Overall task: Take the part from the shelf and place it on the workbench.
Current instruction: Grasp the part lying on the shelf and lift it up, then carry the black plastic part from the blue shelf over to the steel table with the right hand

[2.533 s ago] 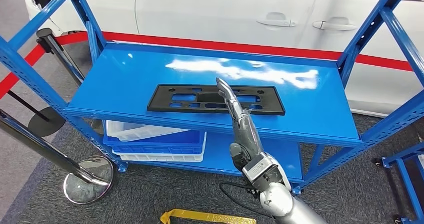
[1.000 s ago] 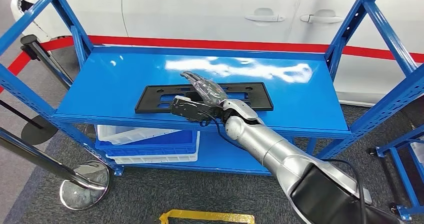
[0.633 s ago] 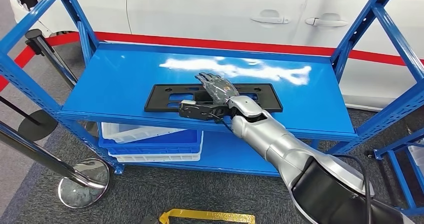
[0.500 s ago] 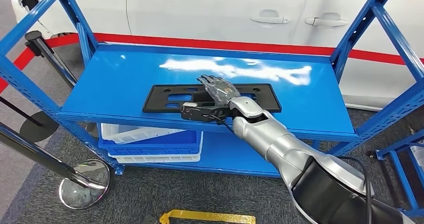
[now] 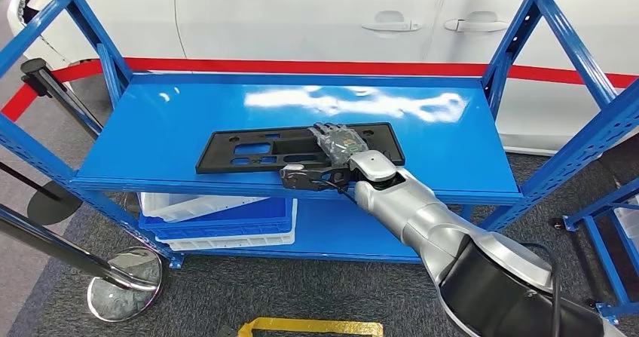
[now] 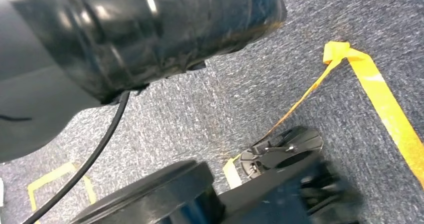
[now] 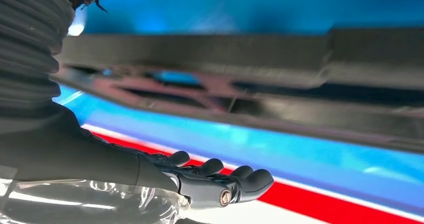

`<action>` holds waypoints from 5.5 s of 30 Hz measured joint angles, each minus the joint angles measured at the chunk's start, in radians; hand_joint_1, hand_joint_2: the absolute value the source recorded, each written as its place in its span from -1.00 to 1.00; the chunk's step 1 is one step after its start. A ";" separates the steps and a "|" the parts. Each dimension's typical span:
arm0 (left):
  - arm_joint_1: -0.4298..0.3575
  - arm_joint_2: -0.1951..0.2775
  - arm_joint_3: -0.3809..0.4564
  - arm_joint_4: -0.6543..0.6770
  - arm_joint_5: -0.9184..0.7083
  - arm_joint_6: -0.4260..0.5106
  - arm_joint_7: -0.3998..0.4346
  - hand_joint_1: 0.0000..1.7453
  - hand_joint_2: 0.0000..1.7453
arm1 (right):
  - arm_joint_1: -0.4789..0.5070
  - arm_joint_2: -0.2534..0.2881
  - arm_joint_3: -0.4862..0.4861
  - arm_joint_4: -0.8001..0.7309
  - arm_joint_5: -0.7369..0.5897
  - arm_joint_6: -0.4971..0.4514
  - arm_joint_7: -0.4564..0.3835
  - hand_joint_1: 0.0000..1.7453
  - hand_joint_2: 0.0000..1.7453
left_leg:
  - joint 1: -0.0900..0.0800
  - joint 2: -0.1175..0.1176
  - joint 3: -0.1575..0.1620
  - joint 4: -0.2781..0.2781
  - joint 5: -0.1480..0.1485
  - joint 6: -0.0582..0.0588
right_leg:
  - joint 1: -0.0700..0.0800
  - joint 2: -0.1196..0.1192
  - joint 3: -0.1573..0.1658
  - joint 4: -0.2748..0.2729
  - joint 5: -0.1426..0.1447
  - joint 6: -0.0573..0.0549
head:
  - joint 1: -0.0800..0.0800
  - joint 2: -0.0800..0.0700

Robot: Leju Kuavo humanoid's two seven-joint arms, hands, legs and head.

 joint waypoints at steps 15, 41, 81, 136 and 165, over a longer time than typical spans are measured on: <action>0.003 0.000 0.004 0.000 0.010 0.005 -0.003 -1.00 -1.00 | 0.006 -0.036 0.000 0.022 0.120 -0.088 0.130 0.98 1.00 | 0.005 0.003 0.040 -0.063 0.008 0.028 | -0.010 -0.009 -0.041 0.079 -0.018 0.046 | 0.011 0.000; 0.003 0.002 0.016 0.000 0.020 0.015 -0.003 -1.00 -1.00 | 0.014 -0.064 0.000 0.034 0.140 -0.087 0.154 1.00 1.00 | 0.000 0.006 0.045 -0.083 0.023 0.042 | -0.003 -0.006 -0.109 0.248 -0.127 0.041 | 0.011 0.000; 0.007 -0.001 0.065 0.000 0.023 0.259 -0.139 -1.00 1.00 | 0.441 -0.266 -0.442 -1.103 0.451 -0.596 -0.041 1.00 1.00 | 0.000 -0.001 0.034 -0.042 -0.011 0.009 | -0.007 -0.005 -0.008 0.022 -0.015 0.018 | 0.014 0.000; -0.003 -0.073 0.062 0.000 -0.034 0.114 -0.025 -1.00 1.00 | 0.746 -0.356 -0.469 -1.572 0.112 -0.464 -0.051 1.00 1.00 | -0.006 0.010 0.027 -0.072 0.027 0.048 | -0.024 -0.013 -0.021 0.213 -0.073 0.067 | 0.003 0.000; -0.005 -0.068 0.061 0.000 -0.029 0.114 0.006 -1.00 1.00 | 0.768 -0.359 -0.469 -1.573 0.103 -0.481 -0.069 1.00 1.00 | -0.015 0.012 0.059 -0.084 0.010 0.057 | -0.013 -0.017 -0.098 0.283 -0.093 0.054 | -0.007 0.000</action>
